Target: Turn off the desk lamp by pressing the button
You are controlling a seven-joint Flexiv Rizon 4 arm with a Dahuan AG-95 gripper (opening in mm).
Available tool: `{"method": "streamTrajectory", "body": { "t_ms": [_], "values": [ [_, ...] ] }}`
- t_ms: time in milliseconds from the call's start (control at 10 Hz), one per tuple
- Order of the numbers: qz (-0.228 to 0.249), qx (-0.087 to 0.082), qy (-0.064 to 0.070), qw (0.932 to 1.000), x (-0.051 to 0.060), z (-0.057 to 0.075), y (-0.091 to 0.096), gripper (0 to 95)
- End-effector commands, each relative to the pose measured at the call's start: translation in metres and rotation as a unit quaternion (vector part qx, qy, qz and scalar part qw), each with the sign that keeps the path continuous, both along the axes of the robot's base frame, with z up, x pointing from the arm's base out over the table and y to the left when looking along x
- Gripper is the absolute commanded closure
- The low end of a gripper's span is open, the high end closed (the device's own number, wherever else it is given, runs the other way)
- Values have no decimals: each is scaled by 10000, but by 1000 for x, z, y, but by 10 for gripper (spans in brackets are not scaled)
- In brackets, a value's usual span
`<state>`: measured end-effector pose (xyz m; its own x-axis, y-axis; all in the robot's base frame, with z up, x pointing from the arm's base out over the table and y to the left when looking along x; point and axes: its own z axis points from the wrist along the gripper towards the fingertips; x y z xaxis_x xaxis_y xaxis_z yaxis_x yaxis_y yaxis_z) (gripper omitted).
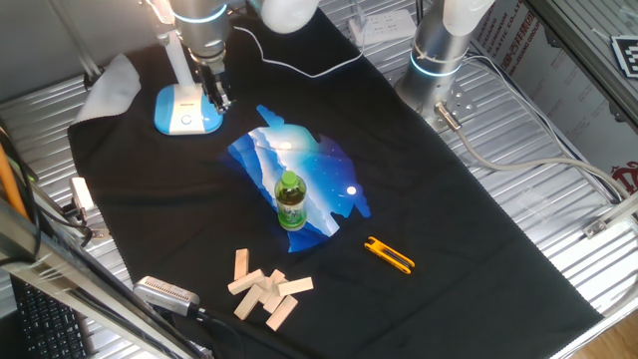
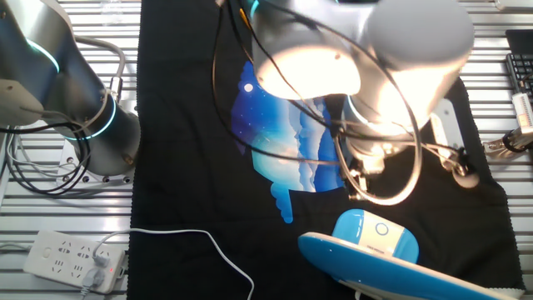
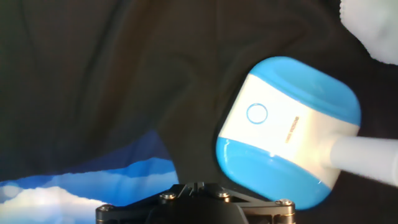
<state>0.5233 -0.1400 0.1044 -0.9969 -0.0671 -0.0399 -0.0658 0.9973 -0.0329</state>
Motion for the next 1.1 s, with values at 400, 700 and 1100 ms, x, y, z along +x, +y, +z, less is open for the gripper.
{"method": "streamTrajectory", "body": {
  "t_ms": [400,700,1100],
  "values": [
    [222,-9,46,9997,19,-16,-11,950],
    [330,-31,45,9994,29,-23,-16,950],
    [465,-97,32,9989,36,-30,-20,950]
  ]
}}
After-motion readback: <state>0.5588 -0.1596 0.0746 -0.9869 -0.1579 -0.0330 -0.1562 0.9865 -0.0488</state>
